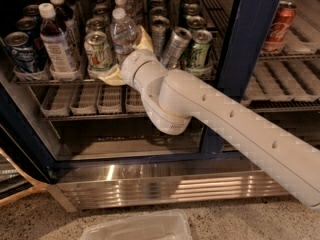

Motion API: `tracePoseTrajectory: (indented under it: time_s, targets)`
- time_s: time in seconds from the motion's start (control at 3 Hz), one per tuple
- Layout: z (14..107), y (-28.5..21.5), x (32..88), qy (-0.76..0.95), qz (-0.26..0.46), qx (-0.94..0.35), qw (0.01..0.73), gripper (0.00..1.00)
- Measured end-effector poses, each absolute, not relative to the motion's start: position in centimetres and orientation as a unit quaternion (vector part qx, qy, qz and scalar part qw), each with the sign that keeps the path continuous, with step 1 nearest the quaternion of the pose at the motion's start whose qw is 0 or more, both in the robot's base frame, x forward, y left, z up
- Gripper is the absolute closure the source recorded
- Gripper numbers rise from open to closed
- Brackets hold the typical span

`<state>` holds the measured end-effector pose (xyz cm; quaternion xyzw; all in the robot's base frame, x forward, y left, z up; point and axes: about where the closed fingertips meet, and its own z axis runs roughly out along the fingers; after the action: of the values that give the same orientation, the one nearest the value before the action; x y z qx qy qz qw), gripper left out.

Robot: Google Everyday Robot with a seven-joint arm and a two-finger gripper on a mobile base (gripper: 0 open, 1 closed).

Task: Pick water bottle from top shelf of fridge

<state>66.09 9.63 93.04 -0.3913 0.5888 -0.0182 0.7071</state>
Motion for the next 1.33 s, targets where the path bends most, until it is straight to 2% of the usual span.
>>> tracePoseTrajectory:
  time_s: [0.33,0.67,1.33]
  targets:
    - [92.70,9.70,66.69,0.593,-0.008,-0.394,0.702,0.22]
    - [93.32,9.59,66.67,0.589,-0.011,-0.398,0.703,0.40]
    - [93.57,9.37,65.85,0.588,-0.011,-0.399,0.704,0.87]
